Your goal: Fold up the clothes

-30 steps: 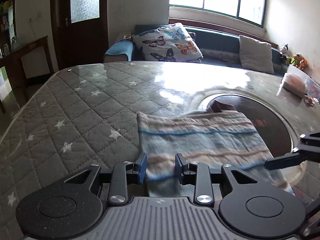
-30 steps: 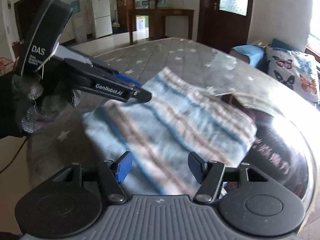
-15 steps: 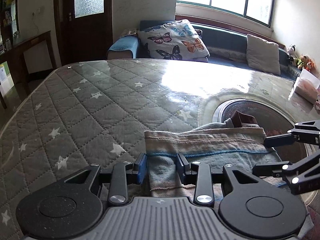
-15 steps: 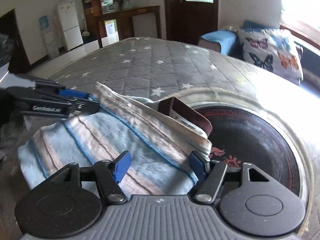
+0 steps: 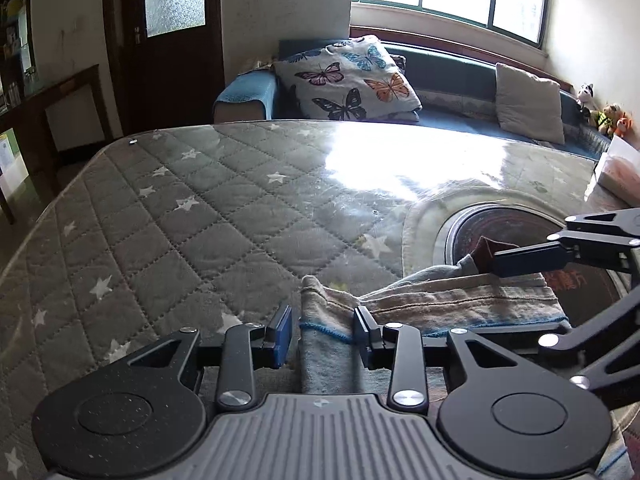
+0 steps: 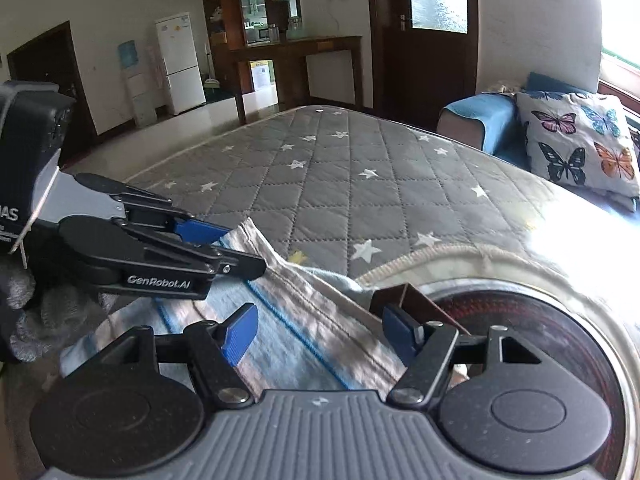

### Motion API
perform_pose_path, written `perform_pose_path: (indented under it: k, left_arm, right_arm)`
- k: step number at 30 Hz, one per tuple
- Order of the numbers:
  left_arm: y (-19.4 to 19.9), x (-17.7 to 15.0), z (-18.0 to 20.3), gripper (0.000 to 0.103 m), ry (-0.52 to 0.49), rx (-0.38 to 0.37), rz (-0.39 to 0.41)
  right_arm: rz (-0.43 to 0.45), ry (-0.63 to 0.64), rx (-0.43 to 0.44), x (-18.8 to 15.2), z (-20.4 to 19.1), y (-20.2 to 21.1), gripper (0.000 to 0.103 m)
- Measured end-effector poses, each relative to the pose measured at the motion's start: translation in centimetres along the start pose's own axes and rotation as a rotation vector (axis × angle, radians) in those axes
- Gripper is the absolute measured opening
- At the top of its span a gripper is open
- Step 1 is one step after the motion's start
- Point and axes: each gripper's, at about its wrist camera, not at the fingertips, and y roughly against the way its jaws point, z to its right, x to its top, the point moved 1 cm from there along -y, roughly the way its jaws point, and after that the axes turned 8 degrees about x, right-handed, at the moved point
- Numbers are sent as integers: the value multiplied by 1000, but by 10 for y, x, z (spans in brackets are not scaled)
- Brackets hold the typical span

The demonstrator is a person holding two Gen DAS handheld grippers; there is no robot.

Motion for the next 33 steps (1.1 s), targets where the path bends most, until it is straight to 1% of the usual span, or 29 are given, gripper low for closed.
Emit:
perform_pose_path:
  k: [5, 13, 17, 21, 25, 27, 29, 31, 33]
  left_arm:
    - [-4, -2, -4, 42, 15, -2, -7]
    - [1, -2, -7, 48, 27, 11, 5]
    - [-1, -3, -8, 52, 30, 16, -2]
    - [-3, -4, -9, 55, 34, 19, -7]
    - [1, -2, -11, 57, 42, 25, 3]
    - [1, -2, -13, 62, 48, 35, 7]
    - [-2, -2, -15, 67, 54, 42, 2]
    - [-5, -3, -16, 70, 60, 44, -3]
    - [-6, -4, -17, 72, 63, 45, -6]
  right_arm:
    - [-26, -18, 0, 1, 6, -16, 71]
    - [14, 1, -51, 11, 3, -10, 70]
    - [-3, -1, -91, 11, 7, -22, 71]
    - [-13, -6, -112, 10, 10, -28, 76]
    - [15, -16, -125, 14, 12, -23, 77]
    - [20, -25, -141, 16, 14, -24, 80]
    - [7, -38, -163, 15, 18, -29, 80]
    - [-14, -44, -174, 14, 22, -36, 87]
    - [-10, -41, -183, 13, 24, -39, 90]
